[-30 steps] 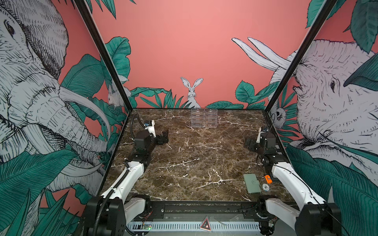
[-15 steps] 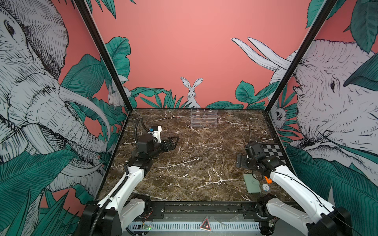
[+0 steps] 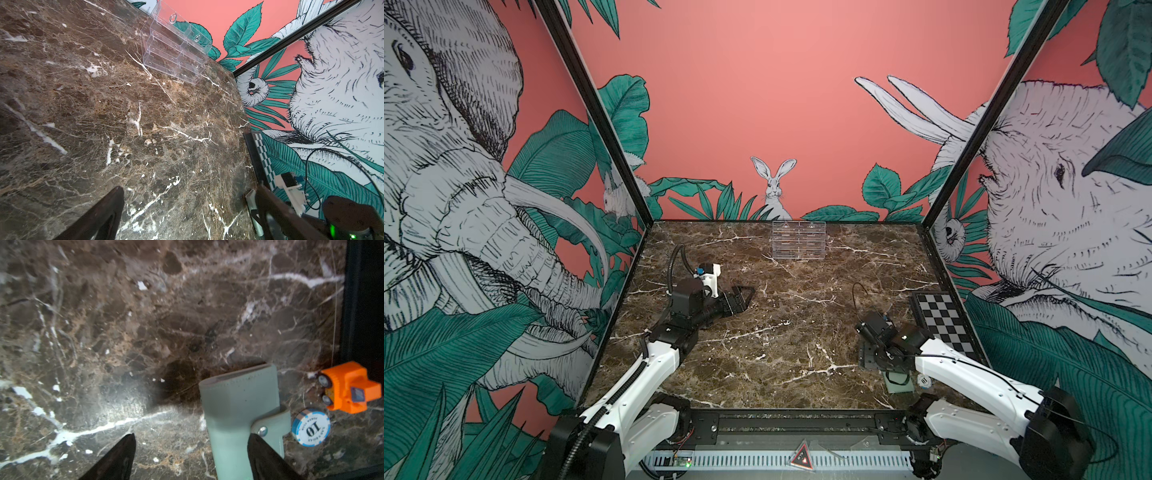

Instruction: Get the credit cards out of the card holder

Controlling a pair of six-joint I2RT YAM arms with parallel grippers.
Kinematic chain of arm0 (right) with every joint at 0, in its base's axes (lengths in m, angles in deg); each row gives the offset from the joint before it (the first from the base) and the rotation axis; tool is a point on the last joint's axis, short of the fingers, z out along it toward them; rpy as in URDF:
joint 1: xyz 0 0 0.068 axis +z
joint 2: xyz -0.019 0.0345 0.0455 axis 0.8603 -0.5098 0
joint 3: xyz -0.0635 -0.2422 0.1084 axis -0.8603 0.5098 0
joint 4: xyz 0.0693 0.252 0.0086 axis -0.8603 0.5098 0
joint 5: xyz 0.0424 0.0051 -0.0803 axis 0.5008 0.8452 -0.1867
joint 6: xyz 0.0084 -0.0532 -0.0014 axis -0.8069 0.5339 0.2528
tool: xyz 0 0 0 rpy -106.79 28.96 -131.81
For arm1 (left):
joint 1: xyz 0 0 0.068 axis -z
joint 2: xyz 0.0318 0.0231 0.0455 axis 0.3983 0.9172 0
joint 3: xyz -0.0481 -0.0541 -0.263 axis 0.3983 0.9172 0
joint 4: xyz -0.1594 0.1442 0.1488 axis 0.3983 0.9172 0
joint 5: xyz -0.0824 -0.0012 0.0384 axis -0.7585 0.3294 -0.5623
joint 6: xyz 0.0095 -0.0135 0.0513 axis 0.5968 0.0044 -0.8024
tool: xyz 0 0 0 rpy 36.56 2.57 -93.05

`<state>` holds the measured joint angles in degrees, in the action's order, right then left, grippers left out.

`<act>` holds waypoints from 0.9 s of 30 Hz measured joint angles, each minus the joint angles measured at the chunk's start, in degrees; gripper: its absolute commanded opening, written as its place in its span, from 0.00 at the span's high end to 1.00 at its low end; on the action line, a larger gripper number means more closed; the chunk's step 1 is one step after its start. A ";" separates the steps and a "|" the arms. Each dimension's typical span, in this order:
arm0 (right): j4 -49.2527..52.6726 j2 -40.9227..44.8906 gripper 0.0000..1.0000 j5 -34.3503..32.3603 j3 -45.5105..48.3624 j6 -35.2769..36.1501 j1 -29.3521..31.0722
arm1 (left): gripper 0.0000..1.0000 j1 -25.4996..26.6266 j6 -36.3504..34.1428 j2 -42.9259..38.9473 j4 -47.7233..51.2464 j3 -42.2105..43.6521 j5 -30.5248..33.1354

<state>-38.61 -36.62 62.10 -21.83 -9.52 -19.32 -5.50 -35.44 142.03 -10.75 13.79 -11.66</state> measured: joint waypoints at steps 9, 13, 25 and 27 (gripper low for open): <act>5.09 0.15 0.36 -0.07 0.96 -5.55 3.19 | 0.01 1.27 1.22 2.99 -1.07 0.33 0.59; 6.32 -2.01 0.40 -0.04 0.79 -7.04 4.52 | 0.01 1.70 1.60 3.50 -1.38 0.35 0.85; 7.52 -5.88 0.43 0.13 -0.37 -10.03 6.10 | 0.01 2.97 1.86 5.88 -3.67 0.37 1.05; 7.10 -6.58 0.42 0.15 -0.94 -10.49 6.12 | 0.01 3.23 1.88 6.38 -4.28 0.37 1.05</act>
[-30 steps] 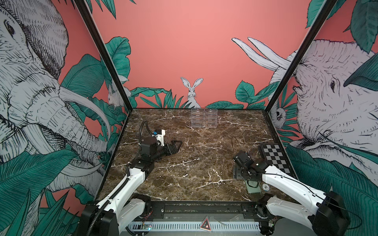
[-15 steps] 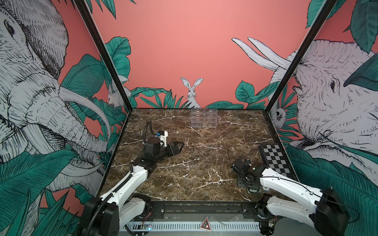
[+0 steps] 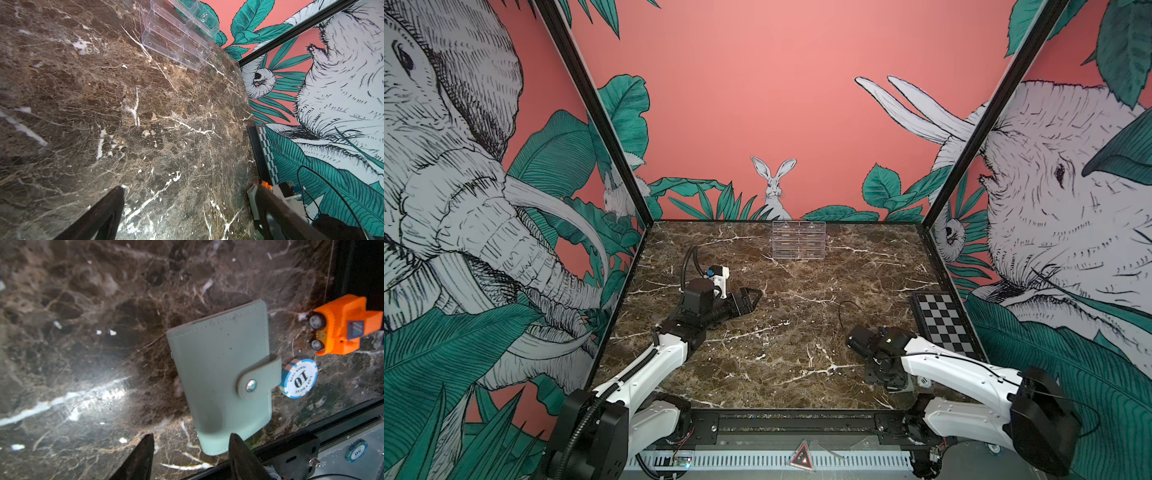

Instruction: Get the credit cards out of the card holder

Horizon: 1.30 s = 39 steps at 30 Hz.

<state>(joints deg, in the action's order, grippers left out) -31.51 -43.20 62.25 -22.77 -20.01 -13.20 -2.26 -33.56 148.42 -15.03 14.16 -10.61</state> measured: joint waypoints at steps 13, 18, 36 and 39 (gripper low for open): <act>0.22 -2.99 0.28 -4.42 -1.62 -8.35 0.26 | 0.03 1.07 1.92 6.62 -7.43 0.00 -2.03; 0.26 -3.02 0.23 -6.14 -1.62 -12.66 0.26 | 0.03 1.44 2.47 8.33 -9.53 -0.04 -3.28; -2.45 -0.20 0.19 -9.86 -0.74 -23.08 -1.31 | 0.03 1.64 2.95 9.22 -12.61 -0.07 -5.01; -5.03 -0.20 0.19 -9.11 0.98 -23.28 -2.14 | 0.03 1.64 3.26 9.33 -13.22 -0.07 -5.01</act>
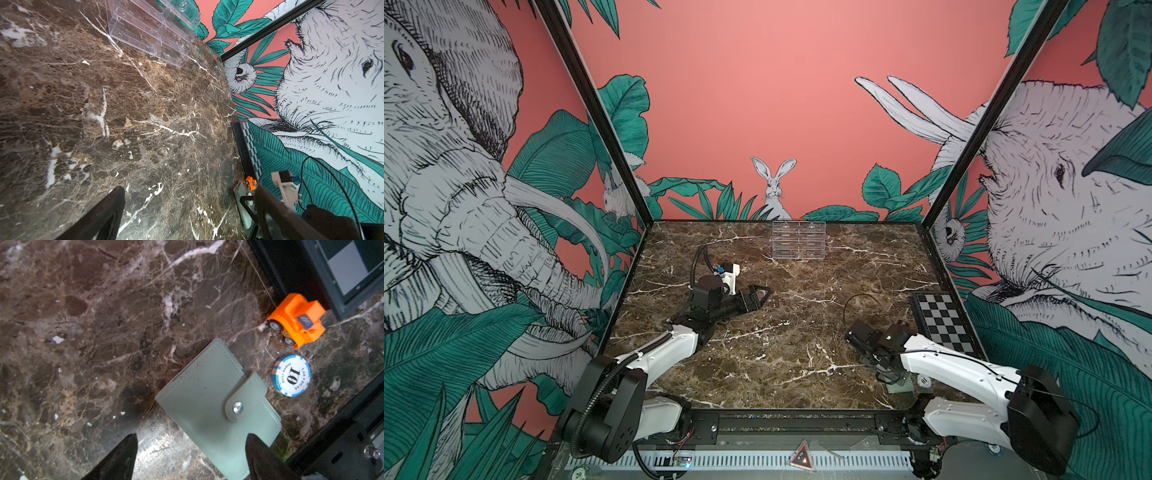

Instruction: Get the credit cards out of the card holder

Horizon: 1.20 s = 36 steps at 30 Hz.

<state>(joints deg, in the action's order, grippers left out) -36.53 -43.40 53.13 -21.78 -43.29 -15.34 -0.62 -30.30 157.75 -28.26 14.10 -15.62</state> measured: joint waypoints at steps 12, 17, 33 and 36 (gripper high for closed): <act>-6.16 2.12 0.20 3.26 5.84 0.24 -0.57 | 0.03 0.50 0.37 0.20 -0.22 0.00 -0.02; -6.58 0.98 0.20 3.17 5.60 0.98 0.79 | 0.03 0.59 0.37 0.20 -0.22 0.00 0.02; -19.58 -2.56 0.20 9.14 -1.84 1.66 5.92 | 0.03 1.22 0.37 0.61 -0.15 0.00 0.04; -17.99 -0.57 0.19 8.87 -2.08 2.29 5.92 | 0.03 1.27 0.35 0.61 -0.04 0.00 0.09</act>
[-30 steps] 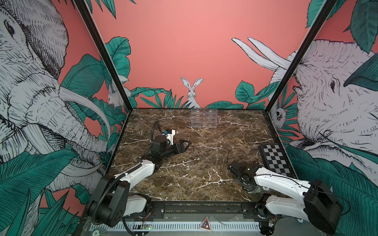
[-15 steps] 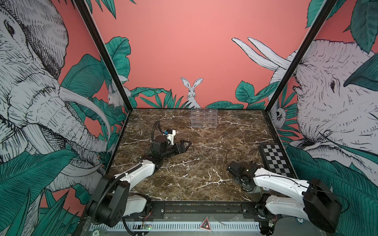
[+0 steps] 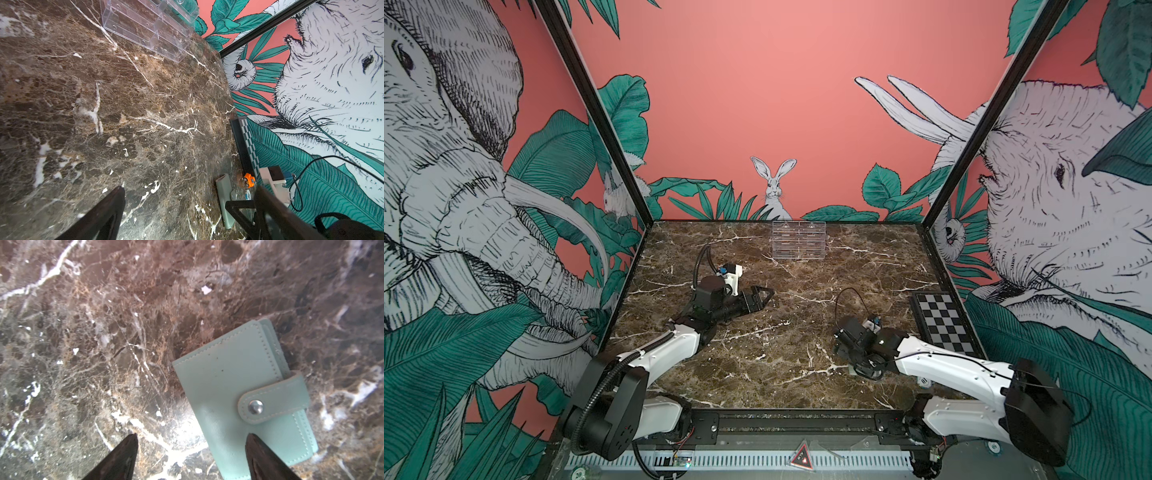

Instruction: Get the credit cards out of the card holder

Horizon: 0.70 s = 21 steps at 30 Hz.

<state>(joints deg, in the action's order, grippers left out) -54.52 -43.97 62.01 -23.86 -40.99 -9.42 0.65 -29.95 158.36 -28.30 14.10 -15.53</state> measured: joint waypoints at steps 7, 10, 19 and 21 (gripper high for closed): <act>4.15 4.94 0.20 -0.87 -0.09 1.95 0.00 | 0.03 0.55 0.00 0.00 0.22 0.00 0.17; 6.05 3.52 0.21 -0.81 -0.63 4.09 0.07 | 0.03 0.85 0.00 -0.02 0.26 0.00 0.24; 11.78 -6.95 0.29 -3.17 -5.92 8.37 3.74 | 0.03 1.60 -0.07 -1.09 1.95 0.00 0.96; 12.20 -8.79 0.30 -3.76 -6.67 9.03 4.79 | 0.03 1.66 -0.24 -1.62 2.47 0.00 1.14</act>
<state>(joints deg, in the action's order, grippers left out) -42.32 -52.75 58.25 -30.53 -31.96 -4.63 2.31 -30.19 156.74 -25.83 14.10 -14.39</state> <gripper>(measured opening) 0.709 0.973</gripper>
